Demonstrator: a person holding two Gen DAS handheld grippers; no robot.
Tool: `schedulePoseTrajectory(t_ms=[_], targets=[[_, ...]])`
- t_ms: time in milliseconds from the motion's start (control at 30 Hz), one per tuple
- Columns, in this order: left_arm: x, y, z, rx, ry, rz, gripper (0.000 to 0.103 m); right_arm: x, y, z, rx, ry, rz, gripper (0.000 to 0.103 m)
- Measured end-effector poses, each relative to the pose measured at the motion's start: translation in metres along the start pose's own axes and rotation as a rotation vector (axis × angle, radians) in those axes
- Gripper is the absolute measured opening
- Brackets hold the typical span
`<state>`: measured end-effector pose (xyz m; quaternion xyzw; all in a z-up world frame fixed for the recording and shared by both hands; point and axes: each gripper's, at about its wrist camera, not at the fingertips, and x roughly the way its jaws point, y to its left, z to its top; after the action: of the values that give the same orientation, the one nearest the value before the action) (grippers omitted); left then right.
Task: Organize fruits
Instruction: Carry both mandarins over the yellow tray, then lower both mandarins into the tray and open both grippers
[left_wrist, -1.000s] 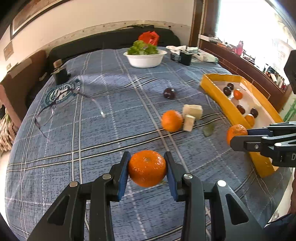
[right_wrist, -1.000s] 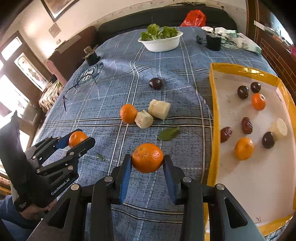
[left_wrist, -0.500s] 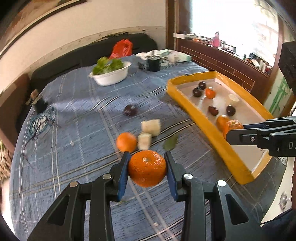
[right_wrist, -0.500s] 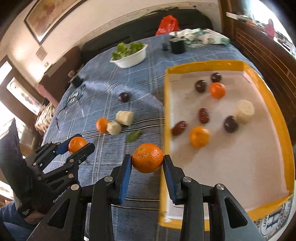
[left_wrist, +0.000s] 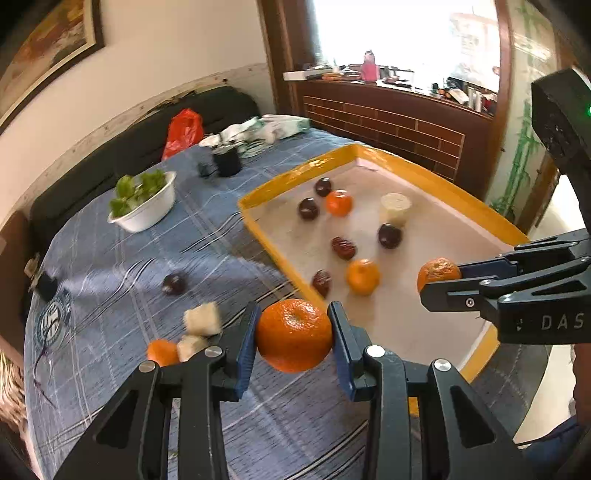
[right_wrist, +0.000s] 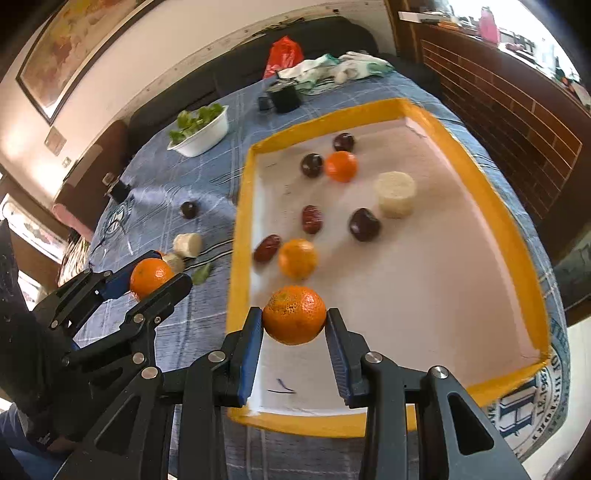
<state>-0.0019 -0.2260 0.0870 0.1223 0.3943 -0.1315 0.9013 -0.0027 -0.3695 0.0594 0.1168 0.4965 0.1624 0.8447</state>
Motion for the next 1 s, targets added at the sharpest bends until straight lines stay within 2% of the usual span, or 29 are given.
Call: schedulePoseTrajectory(t_ms=[533,1000], targets=[[0.015,-0.036,0.016,0.037,0.006,-0.034,0.036,-0.014,-0.037,0.000,0.040,-0.008,-0.022,0.038],[0.039,-0.056,0.015,0.009,0.062,-0.098,0.036,0.002,-0.060,0.008,0.051,0.044,-0.040,0.038]])
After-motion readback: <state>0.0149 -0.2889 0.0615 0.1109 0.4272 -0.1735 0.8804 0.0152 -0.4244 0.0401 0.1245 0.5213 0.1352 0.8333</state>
